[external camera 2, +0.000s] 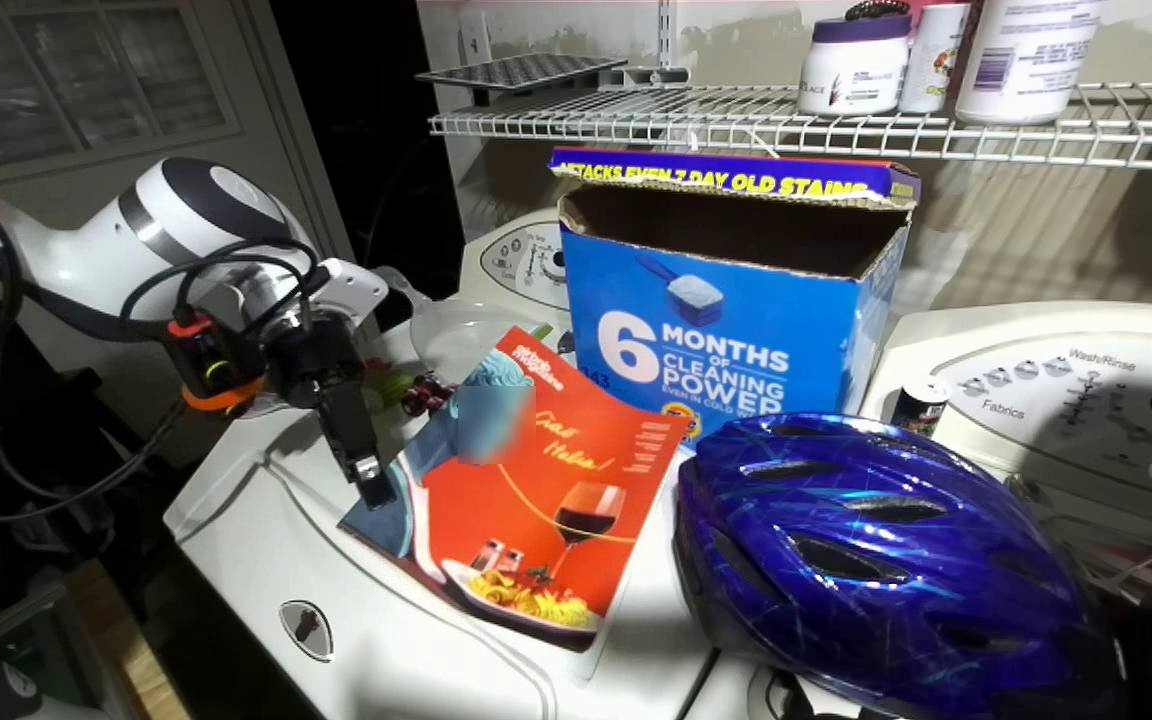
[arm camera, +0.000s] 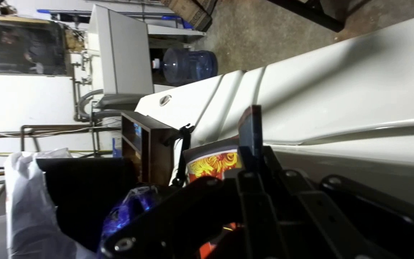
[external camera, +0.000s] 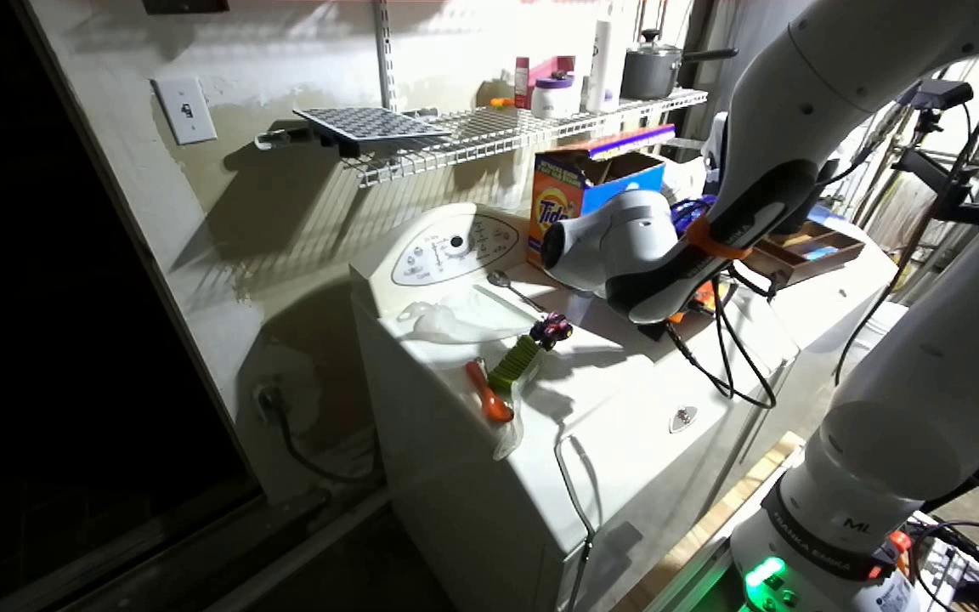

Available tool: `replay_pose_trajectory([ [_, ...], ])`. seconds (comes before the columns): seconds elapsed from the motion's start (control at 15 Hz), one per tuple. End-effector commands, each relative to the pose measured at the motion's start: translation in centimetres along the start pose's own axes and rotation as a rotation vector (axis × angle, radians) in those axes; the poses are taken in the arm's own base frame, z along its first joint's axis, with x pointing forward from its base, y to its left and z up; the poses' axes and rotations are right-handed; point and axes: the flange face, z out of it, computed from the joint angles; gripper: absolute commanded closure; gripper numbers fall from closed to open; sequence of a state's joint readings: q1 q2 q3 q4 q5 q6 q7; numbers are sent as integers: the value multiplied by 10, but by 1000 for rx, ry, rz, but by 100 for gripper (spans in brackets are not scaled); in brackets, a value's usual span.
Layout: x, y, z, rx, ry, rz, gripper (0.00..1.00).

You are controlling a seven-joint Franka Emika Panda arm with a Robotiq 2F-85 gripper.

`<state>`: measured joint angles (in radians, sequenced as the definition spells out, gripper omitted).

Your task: Put the orange book on the shelf

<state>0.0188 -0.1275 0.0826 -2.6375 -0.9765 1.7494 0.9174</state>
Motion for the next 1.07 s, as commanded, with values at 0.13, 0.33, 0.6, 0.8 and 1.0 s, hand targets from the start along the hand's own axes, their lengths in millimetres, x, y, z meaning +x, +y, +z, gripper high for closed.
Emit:
replay_pose_trajectory([
  [0.13,-8,9,-26,-203,70,86,98],
  [0.33,-17,9,-36,-264,80,99,98],
  [0.6,-23,15,-48,-299,88,111,98],
  [0.8,-24,26,-55,-306,91,140,98],
  [1.0,-23,40,-63,-306,91,179,98],
])
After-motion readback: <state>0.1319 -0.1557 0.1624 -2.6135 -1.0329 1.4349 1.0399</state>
